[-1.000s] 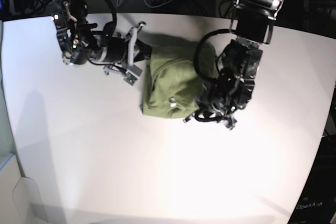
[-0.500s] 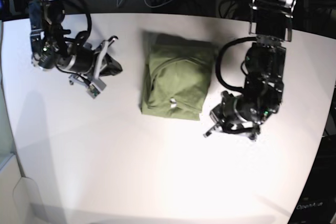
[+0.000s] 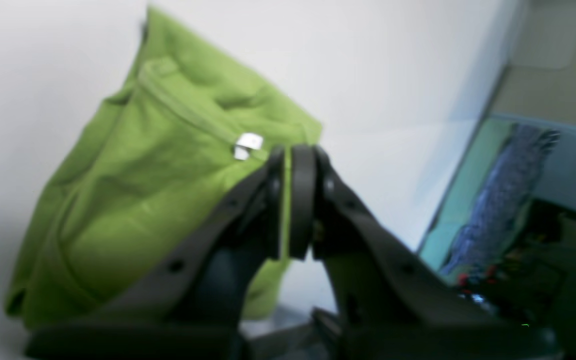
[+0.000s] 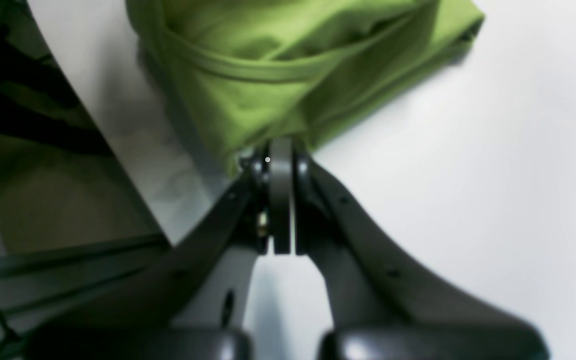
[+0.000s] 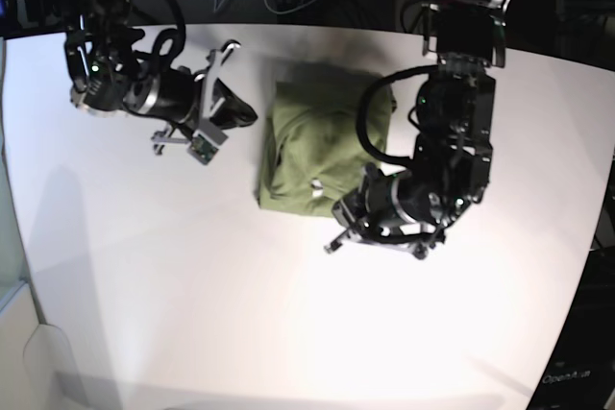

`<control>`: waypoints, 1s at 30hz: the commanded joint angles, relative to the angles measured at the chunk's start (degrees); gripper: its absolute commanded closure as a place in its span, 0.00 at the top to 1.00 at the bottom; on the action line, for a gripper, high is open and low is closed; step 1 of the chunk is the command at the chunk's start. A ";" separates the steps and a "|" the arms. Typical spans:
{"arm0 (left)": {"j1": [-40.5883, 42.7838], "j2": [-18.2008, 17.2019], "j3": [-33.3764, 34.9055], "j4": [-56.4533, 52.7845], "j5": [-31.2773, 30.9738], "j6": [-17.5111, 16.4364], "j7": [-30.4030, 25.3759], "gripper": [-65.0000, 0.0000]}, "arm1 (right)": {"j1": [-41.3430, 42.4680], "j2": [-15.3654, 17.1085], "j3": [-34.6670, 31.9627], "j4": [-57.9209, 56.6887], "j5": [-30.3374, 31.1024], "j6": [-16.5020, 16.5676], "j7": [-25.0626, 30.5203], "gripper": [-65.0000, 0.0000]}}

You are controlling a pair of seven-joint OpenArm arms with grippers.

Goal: Fold the T-shirt properly
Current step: 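Press and square the bundle's sides with both grippers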

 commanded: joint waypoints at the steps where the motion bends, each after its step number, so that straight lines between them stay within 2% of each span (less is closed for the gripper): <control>1: -1.37 -1.04 0.49 -1.04 -0.33 -0.25 -2.21 0.03 | 0.49 0.32 -1.20 0.97 1.33 0.45 1.38 0.00; 6: -1.46 -2.36 4.80 -9.22 -0.42 -0.25 -8.89 0.03 | 1.72 0.32 -5.51 1.06 1.33 0.45 1.47 0.00; 13: -1.73 -3.32 4.97 -14.58 -0.33 -0.34 -13.91 0.04 | 3.83 -1.70 -9.29 1.06 1.33 0.45 1.38 0.00; 17: -1.73 -3.41 4.97 -14.58 -0.33 -0.34 -14.78 0.04 | 6.12 -1.70 -12.54 0.88 1.33 0.45 1.38 0.00; 26: -2.61 -3.06 5.06 -16.43 -0.33 -0.34 -16.46 0.04 | 8.84 -1.35 -12.98 -6.77 1.07 0.45 2.35 0.00; 30: -3.40 -3.24 7.96 -20.73 -0.33 -0.34 -18.13 0.04 | 9.19 -0.12 -13.07 -10.19 1.07 0.45 6.31 0.00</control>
